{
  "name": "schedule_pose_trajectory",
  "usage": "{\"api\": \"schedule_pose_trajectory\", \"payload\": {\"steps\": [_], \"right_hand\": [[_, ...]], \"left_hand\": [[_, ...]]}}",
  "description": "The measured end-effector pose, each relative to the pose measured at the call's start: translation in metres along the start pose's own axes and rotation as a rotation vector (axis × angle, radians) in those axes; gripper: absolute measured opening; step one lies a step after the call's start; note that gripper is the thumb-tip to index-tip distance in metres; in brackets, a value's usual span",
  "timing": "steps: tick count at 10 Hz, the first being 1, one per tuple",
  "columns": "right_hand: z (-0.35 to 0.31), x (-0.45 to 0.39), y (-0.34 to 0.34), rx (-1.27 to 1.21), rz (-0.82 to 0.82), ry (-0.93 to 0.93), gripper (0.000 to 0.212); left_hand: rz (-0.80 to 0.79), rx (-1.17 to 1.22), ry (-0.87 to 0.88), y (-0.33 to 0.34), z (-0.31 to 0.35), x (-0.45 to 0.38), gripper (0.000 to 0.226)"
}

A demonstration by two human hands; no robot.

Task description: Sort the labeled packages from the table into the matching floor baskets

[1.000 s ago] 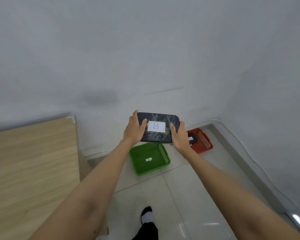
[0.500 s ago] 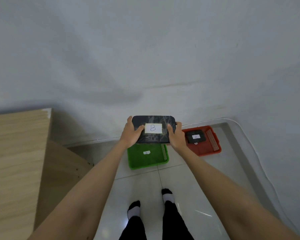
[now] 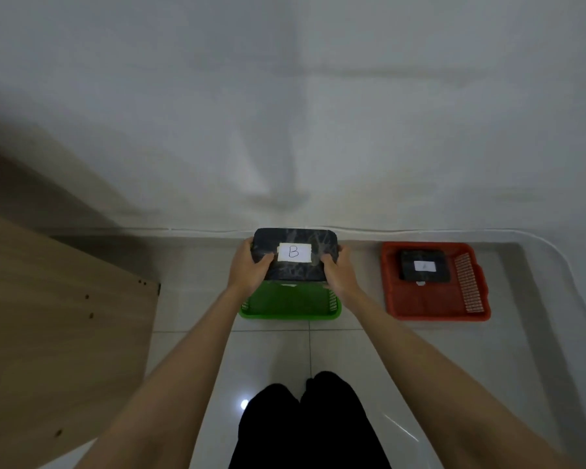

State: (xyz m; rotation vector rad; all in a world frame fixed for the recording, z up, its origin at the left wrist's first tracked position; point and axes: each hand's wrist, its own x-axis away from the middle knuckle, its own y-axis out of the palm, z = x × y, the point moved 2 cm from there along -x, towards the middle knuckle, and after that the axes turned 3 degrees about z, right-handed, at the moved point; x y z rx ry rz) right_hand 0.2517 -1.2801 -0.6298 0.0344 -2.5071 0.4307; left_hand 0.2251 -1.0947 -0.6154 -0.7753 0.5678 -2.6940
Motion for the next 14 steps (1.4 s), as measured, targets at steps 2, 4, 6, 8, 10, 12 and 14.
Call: {"api": "schedule_pose_trajectory", "payload": {"steps": [2,4,6,8,10,12,14], "right_hand": [[0.114,-0.109,0.045,0.075,-0.043,-0.046,0.049],[0.2,-0.204,0.087,0.14,-0.06,-0.147,0.047],[0.241,-0.259,0.114,0.095,-0.005,-0.187,0.058],[0.25,-0.268,0.114,0.167,-0.056,-0.094,0.067],[0.249,-0.27,0.111,0.161,-0.061,-0.072,0.067],[0.19,-0.195,0.074,0.445,-0.054,-0.166,0.07],[0.041,-0.08,0.015,0.897,0.044,-0.476,0.069]], "left_hand": [[0.0,-0.052,-0.05,0.066,-0.117,-0.089,0.036],[-0.019,-0.065,-0.001,0.121,-0.207,-0.172,0.036],[-0.041,-0.073,0.06,0.152,-0.253,-0.22,0.046],[-0.196,-0.147,-0.007,0.159,-0.262,-0.227,0.059],[-0.214,-0.2,0.004,0.161,-0.258,-0.235,0.073],[-0.237,-0.607,0.133,0.108,-0.194,-0.173,0.072],[-0.081,-0.751,0.262,0.012,-0.046,-0.074,0.071]]}}
